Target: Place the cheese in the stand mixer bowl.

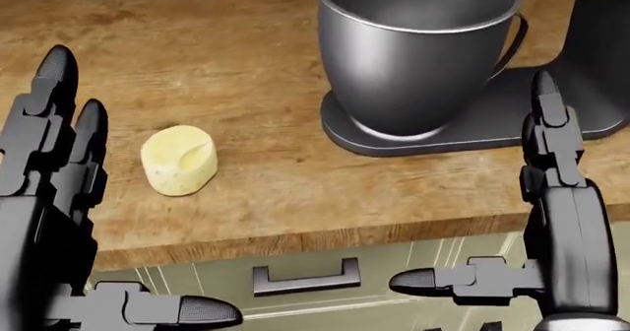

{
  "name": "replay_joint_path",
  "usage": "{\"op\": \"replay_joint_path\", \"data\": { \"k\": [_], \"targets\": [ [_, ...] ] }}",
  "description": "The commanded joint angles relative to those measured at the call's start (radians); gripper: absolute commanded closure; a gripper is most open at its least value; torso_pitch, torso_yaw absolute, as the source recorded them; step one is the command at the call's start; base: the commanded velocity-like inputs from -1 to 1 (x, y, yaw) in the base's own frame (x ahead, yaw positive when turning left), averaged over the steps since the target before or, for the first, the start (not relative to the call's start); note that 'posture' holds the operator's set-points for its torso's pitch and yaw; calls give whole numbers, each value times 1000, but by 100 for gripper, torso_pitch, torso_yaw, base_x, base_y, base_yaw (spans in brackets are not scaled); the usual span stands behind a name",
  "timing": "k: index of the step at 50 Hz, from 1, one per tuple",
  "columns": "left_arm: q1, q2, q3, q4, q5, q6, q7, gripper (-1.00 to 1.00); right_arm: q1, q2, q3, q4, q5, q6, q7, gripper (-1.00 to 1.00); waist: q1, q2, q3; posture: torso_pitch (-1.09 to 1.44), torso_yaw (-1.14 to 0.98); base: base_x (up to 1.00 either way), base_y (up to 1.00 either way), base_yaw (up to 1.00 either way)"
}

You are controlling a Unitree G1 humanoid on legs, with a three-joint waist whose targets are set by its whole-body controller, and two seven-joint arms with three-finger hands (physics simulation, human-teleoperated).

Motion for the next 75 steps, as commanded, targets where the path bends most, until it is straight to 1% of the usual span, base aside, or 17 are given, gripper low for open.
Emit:
{"op": "replay_joint_path", "data": {
  "k": [1, 4, 6, 7, 8, 12, 13, 16, 19, 20, 22, 28, 42, 48, 60, 68, 75],
  "targets": [
    [-15, -2, -6, -28, -3, -28, -2, -100, -17, -5, -5, -36, -3, -32, -9, -100, 0, 0, -4, 0, 0, 24, -16, 0],
    [-16, -2, -6, -30, -3, -26, -2, -100, -17, -6, -6, -36, -3, -33, -9, -100, 6, -49, -10, 0, 0, 24, -16, 0],
    [-17, -1, -5, -33, -3, -23, -2, -100, -17, -6, -7, -34, -2, -34, -9, -100, -2, -127, -35, 0, 0, 24, -16, 0],
    [-13, -2, -6, -34, -3, -26, -1, -100, -17, -6, -7, -33, -2, -35, -9, -100, -10, -71, -15, 0, 0, 25, -16, 0],
    [-10, -1, -7, -35, -3, -28, -1, -100, -17, -6, -7, -33, -1, -35, -9, -100, -5, -91, -10, 0, 0, 24, -16, 0],
    [-16, -1, -5, -33, -3, -24, -2, -100, -15, -6, -7, -29, 0, -46, -10, -100, -18, -56, -6, 0, 0, 23, -14, 0],
    [-16, -1, -4, -34, -4, -23, -2, -100, -13, -6, -7, -26, -1, -50, -11, -100, -20, -51, 8, 0, 0, 0, 0, 0],
    [-15, -1, -2, -38, -4, -21, -2, -100, -11, -4, -8, -27, 2, -51, -12, -100, -29, -46, -5, 0, 0, 0, 0, 0],
    [-13, 0, -2, -44, -4, -16, -3, -100, -8, -3, -7, -29, 2, -51, -13, -100, -36, 10, -22, 0, 0, 0, 0, 0],
    [-16, 1, 0, -51, -4, -9, -4, -100, -7, -3, -7, -31, 2, -50, -13, -100, -37, -26, -15, 0, 0, 0, 0, 0],
    [-22, 2, 7, -61, -5, 3, -6, -100, 1, -2, -12, -32, 5, -55, -14, -100, -33, -25, -33, 0, 0, 0, 0, 0],
    [-38, 1, 30, -62, 11, -14, -17, -100, 18, -1, -24, -52, 12, -62, -14, -100, -23, -43, -37, 0, 0, 0, 0, 0],
    [-57, -75, 64, -62, 98, -40, -111, -100, 122, 27, -163, -206, 54, -95, 5, -100, -14, -54, -27, 0, 0, 0, 0, 0],
    [-59, -101, 87, -62, 131, -44, -154, -100, 120, 33, -171, -209, 55, -98, 9, -100, -18, -54, -23, 0, 0, 0, 0, 0],
    [-1, 42, 294, -62, 7, -116, -96, -100, 112, 30, -158, -196, 49, -100, 7, -100, -24, -41, -25, 0, 0, 0, 0, 0],
    [-7, 71, 312, -60, 130, -79, -121, -100, 107, 27, -153, -186, 50, -106, 4, -100, -21, -37, -29, 0, 0, 0, 0, 0],
    [-3, 76, 327, 114, 190, -205, -111, -100, 109, 27, -152, -189, 51, -104, 5, -100, -18, -37, -34, 0, 0, 0, 0, 0]
  ]
}}
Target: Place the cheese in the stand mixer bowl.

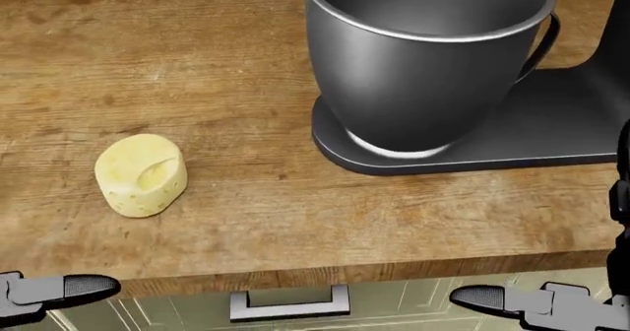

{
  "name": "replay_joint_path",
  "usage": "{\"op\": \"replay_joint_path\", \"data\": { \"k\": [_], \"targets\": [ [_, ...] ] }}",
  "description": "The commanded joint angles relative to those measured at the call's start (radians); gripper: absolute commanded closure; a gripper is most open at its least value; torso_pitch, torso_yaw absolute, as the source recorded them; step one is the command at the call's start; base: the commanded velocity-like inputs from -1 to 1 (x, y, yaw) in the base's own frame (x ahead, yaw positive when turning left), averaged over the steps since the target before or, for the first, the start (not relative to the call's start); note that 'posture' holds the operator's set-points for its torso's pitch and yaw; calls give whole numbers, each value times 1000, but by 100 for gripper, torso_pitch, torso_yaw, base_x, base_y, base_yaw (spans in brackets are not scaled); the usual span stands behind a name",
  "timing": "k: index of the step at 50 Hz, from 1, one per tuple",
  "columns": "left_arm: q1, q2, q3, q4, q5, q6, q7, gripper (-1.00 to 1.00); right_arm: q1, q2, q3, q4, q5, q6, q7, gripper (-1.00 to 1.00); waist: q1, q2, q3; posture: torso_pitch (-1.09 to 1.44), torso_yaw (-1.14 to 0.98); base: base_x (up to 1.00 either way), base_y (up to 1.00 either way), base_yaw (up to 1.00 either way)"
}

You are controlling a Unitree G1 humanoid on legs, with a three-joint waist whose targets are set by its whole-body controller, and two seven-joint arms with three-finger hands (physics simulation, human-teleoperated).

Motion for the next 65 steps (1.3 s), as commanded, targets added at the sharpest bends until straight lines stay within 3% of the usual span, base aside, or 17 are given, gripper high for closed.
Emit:
{"op": "replay_joint_path", "data": {
  "k": [1, 22, 33, 40, 47, 55, 58, 59, 60, 62, 65],
  "targets": [
    [-24, 8, -2, 0, 11, -59, 10, -100, -12, -5, 0, -39, 1, -26, -3, -100, -1, 1, -12, 0, 0, 0, 0, 0],
    [-198, 33, -122, 368, 41, -134, 95, -100, -10, -4, -3, -34, 5, -33, 1, -100, 1, 0, -29, 0, 0, 0, 0, 0],
    [-273, 52, -145, 619, 23, -200, 131, -100, -10, -4, 0, -26, 5, -42, 0, -100, 3, 4, -33, 0, 0, 0, 0, 0],
    [-271, 48, -172, 720, 37, -234, 107, -100, -8, -3, -2, -26, 7, -45, -1, -100, 5, 7, -35, 0, 0, 0, 0, 0],
    [-268, 33, -193, 791, -15, -200, 10, -100, -10, -4, -2, -31, 5, -41, -3, -100, 5, 8, -40, 0, 0, 0, 0, 0],
    [-341, 34, -178, 888, -173, -137, -73, -100, -12, -4, 1, -30, 2, -40, -5, -100, 9, 6, -43, 0, 0, 0, 0, 0],
    [-361, 41, -194, 918, -174, -127, -83, -100, -11, -4, 0, -31, 3, -42, -6, -100, 12, 7, -44, 0, 0, 0, 0, 0],
    [-360, 40, -201, 915, -173, -113, -93, -75, -10, -3, 0, -31, 4, -42, -7, -100, 12, 7, -43, 0, 0, 0, 0, 0],
    [-359, 38, -203, 915, -172, -115, -95, -29, -10, -3, -1, -33, 4, -42, -6, -100, 13, 7, -44, 0, 0, 0, 0, 0],
    [-359, 36, -206, 924, -173, -119, -105, 99, -10, -3, -1, -31, 5, -44, -6, -100, 13, 7, -45, 0, 0, 0, 0, 0],
    [-352, 31, -209, 919, -173, -120, -113, 100, -8, -3, -3, -31, 6, -46, -5, -100, 13, 7, -46, 0, 0, 0, 0, 0]
  ]
}}
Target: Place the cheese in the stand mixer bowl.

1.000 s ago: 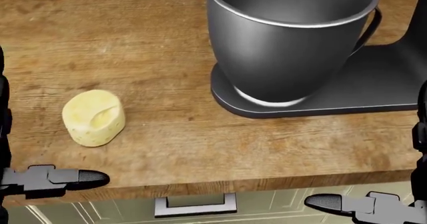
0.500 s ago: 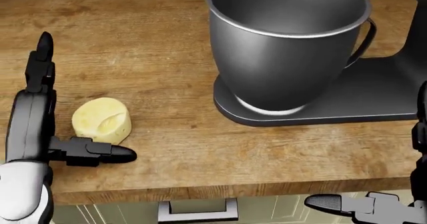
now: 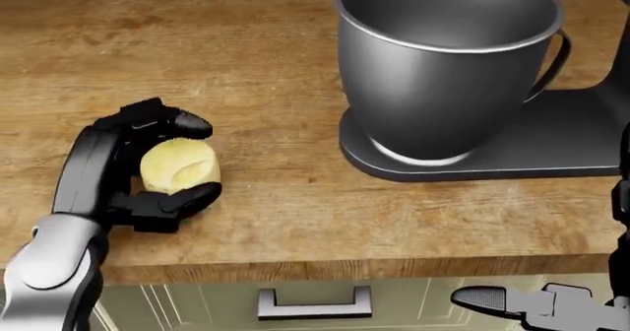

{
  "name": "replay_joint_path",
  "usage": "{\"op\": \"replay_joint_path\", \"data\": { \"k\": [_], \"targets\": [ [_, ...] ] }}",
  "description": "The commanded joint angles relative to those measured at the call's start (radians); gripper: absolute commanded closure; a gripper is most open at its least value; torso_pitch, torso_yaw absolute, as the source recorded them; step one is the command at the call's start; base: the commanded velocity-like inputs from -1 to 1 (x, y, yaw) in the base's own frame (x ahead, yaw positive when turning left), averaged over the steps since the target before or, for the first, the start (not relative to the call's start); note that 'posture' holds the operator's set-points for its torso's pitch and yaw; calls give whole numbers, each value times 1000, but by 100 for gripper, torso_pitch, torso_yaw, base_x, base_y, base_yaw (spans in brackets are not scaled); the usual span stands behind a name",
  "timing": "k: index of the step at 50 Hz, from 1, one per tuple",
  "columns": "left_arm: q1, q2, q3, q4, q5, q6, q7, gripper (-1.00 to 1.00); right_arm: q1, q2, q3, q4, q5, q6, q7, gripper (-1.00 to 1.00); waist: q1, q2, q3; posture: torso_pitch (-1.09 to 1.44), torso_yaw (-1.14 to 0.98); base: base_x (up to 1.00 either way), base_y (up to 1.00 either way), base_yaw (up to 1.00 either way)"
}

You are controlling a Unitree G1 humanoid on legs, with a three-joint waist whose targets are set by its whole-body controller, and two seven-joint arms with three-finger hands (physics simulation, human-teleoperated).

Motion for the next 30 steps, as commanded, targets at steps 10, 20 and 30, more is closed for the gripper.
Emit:
{"op": "replay_joint_path", "data": {
  "k": [10, 20, 30],
  "targets": [
    [55, -21, -76, 47, -3, 123, -108, 100, -13, -4, -3, -45, 3, -24, 0, -100, -2, -19, 3, 0, 0, 0, 0, 0],
    [54, -18, -65, -163, -13, 237, -107, 100, 4, 4, -26, -97, 8, -8, 13, -100, 3, -18, 1, 0, 0, 0, 0, 0],
    [26, -12, -63, -325, -6, 354, -112, 100, 14, 16, -42, -136, 6, 6, 26, -100, -2, -13, 13, 0, 0, 0, 0, 0]
  ]
}}
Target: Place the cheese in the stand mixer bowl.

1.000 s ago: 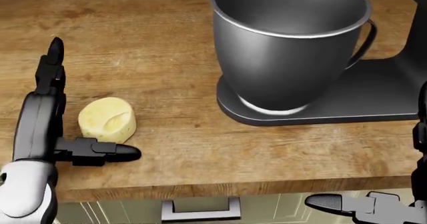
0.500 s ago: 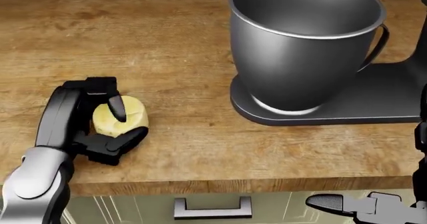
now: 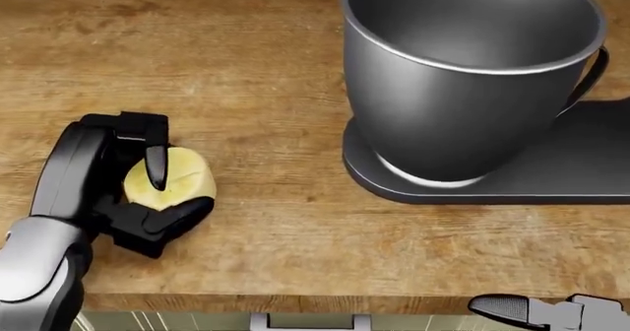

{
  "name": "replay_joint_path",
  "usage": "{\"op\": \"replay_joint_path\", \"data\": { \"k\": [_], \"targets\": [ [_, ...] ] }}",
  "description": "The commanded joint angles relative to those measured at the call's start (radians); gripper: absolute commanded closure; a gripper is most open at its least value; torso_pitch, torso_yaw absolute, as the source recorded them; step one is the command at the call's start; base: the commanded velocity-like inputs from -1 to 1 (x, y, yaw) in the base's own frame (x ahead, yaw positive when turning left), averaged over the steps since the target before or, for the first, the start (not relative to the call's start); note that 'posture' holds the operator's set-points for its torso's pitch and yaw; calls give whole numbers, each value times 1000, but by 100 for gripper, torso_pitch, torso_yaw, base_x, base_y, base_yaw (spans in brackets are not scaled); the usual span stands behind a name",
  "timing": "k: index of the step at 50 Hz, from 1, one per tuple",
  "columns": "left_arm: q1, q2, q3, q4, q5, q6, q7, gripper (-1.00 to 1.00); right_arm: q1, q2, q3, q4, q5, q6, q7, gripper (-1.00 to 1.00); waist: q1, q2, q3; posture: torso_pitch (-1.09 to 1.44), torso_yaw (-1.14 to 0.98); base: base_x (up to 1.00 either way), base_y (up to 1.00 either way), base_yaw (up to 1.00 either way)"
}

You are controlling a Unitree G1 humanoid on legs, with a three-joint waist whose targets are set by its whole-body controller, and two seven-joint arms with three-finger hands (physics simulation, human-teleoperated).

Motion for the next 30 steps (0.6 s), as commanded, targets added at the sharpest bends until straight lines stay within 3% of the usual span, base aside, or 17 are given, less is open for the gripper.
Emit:
{"op": "replay_joint_path", "data": {
  "k": [1, 12, 30],
  "targets": [
    [-42, -2, -45, -52, -25, 98, -55, 100, -11, -4, 1, -32, -1, -27, -2, -100, -9, 0, -7, 0, 0, 0, 0, 0],
    [-182, 26, -52, -290, 11, 340, -74, 100, -4, 1, -9, -47, 5, -24, 3, -100, -32, 2, 20, 0, 0, 0, 0, 0],
    [-299, 61, -60, -392, 24, 486, -94, 100, -2, 3, -10, -55, 4, -21, 8, -100, -40, 4, 31, 0, 0, 0, 0, 0]
  ]
}}
